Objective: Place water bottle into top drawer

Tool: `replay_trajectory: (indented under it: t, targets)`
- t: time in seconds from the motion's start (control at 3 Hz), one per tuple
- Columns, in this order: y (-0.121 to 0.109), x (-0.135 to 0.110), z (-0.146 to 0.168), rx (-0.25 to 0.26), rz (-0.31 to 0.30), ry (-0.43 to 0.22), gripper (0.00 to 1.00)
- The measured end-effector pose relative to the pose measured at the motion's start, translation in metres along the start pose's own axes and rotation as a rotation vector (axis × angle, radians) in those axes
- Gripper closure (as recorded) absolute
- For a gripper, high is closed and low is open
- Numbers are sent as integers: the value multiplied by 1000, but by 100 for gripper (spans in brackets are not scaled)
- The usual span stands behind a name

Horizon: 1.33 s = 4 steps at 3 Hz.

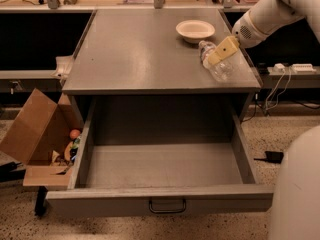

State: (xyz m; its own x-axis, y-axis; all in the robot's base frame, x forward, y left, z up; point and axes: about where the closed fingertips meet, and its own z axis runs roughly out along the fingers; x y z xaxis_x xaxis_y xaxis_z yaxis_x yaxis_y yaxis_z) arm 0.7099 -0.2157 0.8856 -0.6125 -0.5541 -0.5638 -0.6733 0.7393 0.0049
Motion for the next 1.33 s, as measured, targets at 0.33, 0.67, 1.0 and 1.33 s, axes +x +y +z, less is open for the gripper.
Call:
replay_trajectory:
  t: [0.33, 0.67, 1.0, 1.33]
  targets:
    - [1, -3, 21, -23, 28, 27, 0]
    - [2, -2, 43, -39, 46, 63, 26]
    - [5, -2, 55, -48, 42, 87, 50]
    - [5, -2, 55, -48, 42, 87, 72]
